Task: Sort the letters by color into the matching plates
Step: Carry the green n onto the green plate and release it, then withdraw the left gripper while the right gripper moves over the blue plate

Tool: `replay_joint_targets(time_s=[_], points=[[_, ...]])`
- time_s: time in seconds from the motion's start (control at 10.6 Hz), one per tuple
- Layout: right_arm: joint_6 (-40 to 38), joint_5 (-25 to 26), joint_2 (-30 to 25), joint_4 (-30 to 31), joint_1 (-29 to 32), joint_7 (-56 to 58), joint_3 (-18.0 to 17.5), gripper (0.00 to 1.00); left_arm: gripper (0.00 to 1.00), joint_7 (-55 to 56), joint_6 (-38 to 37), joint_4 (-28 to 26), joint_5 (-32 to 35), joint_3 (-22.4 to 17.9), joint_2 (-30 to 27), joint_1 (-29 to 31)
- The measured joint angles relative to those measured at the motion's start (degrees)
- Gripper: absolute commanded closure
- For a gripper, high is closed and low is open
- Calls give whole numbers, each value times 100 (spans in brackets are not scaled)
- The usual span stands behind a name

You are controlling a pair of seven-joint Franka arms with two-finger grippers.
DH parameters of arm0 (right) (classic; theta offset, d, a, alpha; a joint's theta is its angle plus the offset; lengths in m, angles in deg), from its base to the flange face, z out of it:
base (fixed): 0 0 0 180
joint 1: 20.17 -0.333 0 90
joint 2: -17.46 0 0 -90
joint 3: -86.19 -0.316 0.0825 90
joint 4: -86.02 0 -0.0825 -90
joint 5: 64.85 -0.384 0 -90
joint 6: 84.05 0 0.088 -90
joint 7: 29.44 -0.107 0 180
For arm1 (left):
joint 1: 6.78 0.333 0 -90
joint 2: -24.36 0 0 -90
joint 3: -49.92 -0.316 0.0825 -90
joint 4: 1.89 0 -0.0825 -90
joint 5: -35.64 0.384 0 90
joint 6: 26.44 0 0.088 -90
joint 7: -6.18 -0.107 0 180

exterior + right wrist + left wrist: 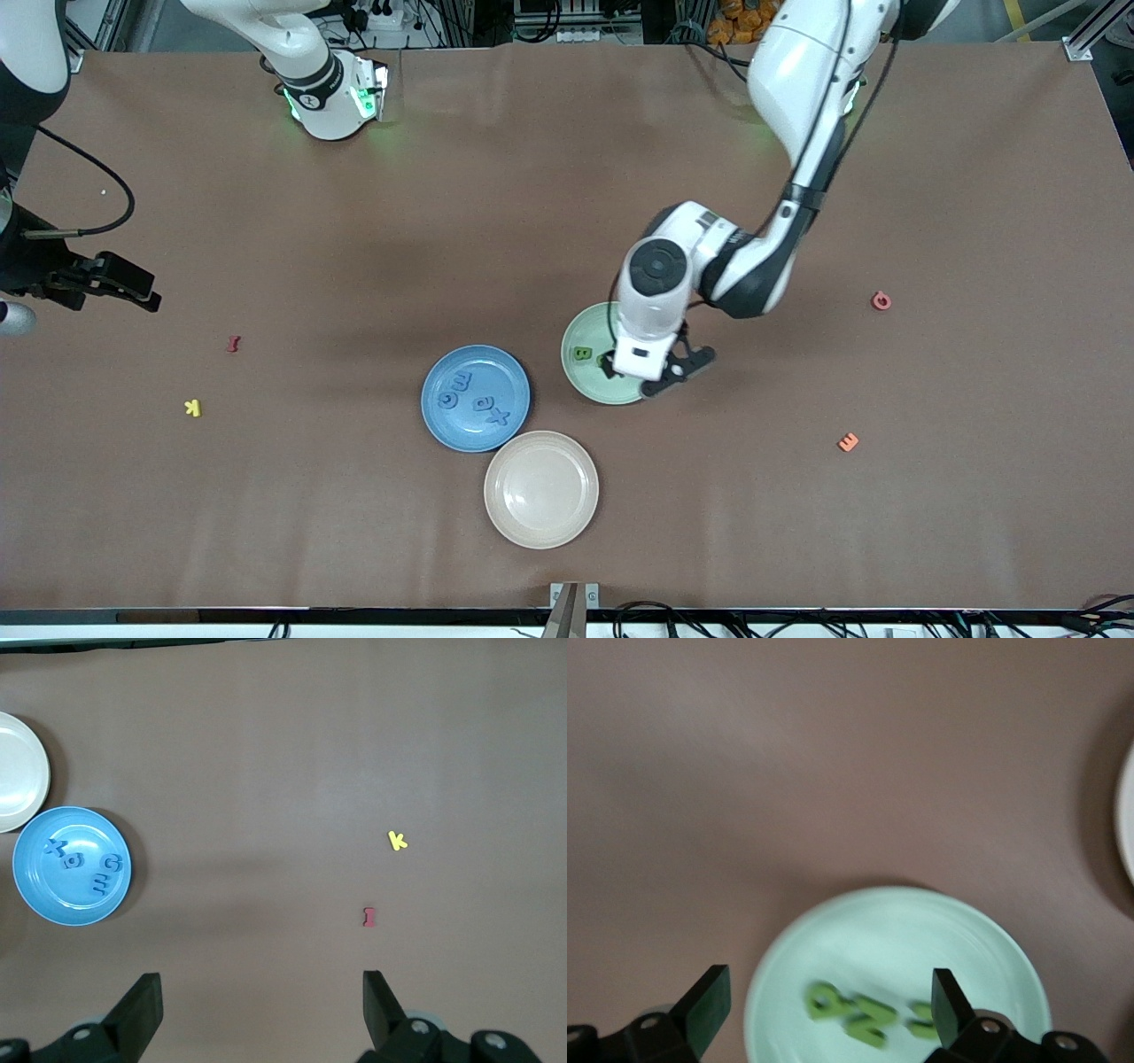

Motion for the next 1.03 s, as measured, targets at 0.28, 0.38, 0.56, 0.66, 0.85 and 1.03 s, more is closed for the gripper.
replay_joint_targets(time_s=[0.28, 0.38, 0.56, 0.66, 0.85, 1.03], points=[[-7, 0, 5, 0, -2, 1, 1, 0, 0, -1310, -713, 13, 3, -20, -439, 954], [-33, 0, 5, 0, -3, 1, 2, 0, 0, -1733, -1004, 7, 4, -17, -567, 1223], [-97, 0, 5, 0, -15, 1, -3, 0, 0, -2495, -1461, -73, 4, -8, -746, 1589], [-116, -5, 7, 1, -31, -1, -13, 0, 0, -2867, -1525, -230, 4, -4, -880, 1763], [-151, -30, 35, 8, -121, -4, -32, 0, 0, -3741, -1519, -967, 4, 72, -1497, 2281], [-151, -43, 134, 25, -425, -382, -48, 0, 0, -4543, -1501, -1997, 3, 87, -2439, 2591]])
